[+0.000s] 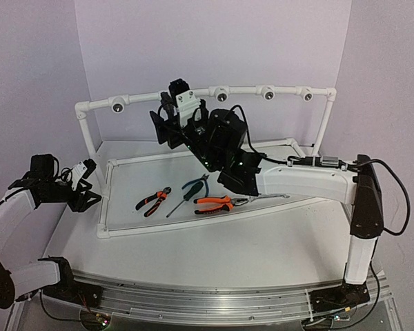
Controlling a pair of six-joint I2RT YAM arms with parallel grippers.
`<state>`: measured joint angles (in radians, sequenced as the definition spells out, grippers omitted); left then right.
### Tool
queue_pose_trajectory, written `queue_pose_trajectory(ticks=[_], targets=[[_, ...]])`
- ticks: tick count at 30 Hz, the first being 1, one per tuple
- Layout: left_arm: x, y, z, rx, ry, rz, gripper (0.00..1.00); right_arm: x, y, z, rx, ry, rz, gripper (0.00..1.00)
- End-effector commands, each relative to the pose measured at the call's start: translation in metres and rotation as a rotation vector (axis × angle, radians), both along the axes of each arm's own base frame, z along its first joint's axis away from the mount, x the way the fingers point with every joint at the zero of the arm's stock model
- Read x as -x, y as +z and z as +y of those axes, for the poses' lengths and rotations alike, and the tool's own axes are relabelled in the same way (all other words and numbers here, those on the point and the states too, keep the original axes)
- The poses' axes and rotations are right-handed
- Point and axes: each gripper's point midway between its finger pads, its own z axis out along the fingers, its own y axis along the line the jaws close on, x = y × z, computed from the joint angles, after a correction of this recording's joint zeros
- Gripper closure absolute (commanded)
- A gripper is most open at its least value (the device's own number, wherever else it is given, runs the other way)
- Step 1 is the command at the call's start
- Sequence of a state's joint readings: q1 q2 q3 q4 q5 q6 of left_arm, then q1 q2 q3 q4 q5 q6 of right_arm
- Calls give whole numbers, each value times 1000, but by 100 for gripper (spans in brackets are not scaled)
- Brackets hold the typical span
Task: Install the water faucets
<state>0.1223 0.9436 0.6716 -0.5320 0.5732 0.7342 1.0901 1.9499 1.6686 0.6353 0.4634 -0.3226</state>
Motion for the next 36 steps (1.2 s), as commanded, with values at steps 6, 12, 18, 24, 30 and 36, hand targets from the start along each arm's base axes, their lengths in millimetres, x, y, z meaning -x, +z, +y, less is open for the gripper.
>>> queue_pose_trajectory(ticks=[6, 12, 18, 24, 30, 36], targets=[[-1, 4, -2, -2, -12, -28, 38, -21, 35, -7, -121, -185, -70, 35], [-1, 4, -2, -5, -9, -32, 39, -26, 29, -3, -132, -207, -60, 40], [-1, 3, -2, -3, -10, -30, 39, -30, 20, -1, -121, -227, -50, 42], [-1, 3, -2, -6, -10, -33, 39, -36, 19, -5, -135, -270, -34, 54], [-2, 5, -2, -5, -11, -37, 39, -41, 15, -10, -173, -312, 2, 66], [-2, 5, -3, -7, -14, -36, 39, -42, 15, -9, -211, -338, 23, 76]])
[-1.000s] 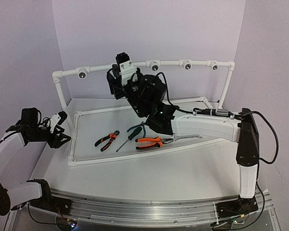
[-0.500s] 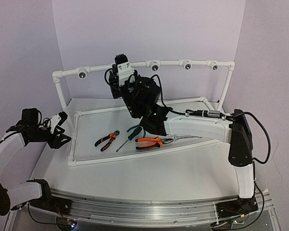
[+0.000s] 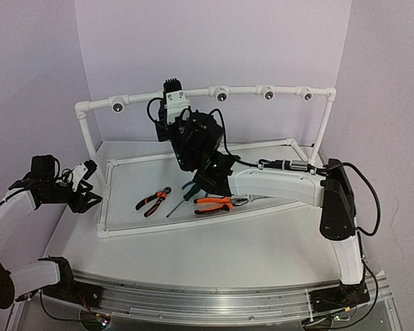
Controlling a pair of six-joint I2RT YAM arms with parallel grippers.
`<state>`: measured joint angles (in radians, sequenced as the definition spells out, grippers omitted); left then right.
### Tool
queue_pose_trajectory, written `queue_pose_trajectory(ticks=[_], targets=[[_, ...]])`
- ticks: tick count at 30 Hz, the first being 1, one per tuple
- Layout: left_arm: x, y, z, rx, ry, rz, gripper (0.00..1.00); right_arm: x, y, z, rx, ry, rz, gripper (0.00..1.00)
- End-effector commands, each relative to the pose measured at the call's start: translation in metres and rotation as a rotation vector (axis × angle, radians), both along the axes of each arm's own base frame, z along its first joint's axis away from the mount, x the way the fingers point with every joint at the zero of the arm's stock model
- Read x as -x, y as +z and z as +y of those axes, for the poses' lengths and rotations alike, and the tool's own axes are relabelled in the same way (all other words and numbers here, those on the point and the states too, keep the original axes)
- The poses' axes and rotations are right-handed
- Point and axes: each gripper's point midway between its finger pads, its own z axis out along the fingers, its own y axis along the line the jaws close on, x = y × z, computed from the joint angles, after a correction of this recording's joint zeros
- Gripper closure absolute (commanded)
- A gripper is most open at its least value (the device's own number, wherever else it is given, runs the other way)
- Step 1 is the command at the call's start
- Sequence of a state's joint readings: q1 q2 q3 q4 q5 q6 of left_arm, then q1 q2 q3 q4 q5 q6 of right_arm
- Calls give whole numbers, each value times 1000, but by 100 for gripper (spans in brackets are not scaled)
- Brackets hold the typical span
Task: Install the water faucets
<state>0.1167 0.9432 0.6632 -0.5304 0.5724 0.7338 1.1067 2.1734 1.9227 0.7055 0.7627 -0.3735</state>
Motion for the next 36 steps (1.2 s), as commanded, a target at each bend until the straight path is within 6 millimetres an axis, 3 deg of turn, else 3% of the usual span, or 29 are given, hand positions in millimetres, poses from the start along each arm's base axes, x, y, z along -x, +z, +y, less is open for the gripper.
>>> queue_pose_trajectory(ticks=[1, 9, 16, 18, 23, 26, 30, 36], targets=[[-4, 8, -1, -7, -9, -43, 39, -2, 23, -14, -129, -65, -3, 78], [-3, 7, -2, -10, -14, -42, 39, -1, 16, -11, -157, -122, 12, 88], [-4, 7, -2, -10, -14, -43, 39, 1, 14, -13, -180, -141, 18, 89], [-3, 8, -3, -10, -17, -46, 39, 2, 15, -13, -180, -139, 17, 85], [-3, 6, -3, -11, -17, -42, 39, 10, 22, -8, -162, -121, -3, 53], [-2, 5, -3, -11, -16, -41, 39, 18, 29, -7, -148, -111, -22, 38], [-1, 4, -4, -7, -19, -39, 39, 35, 44, -7, -136, -81, -53, 30], [-1, 4, -4, -6, -19, -42, 39, 54, 56, -17, -125, -83, -83, 30]])
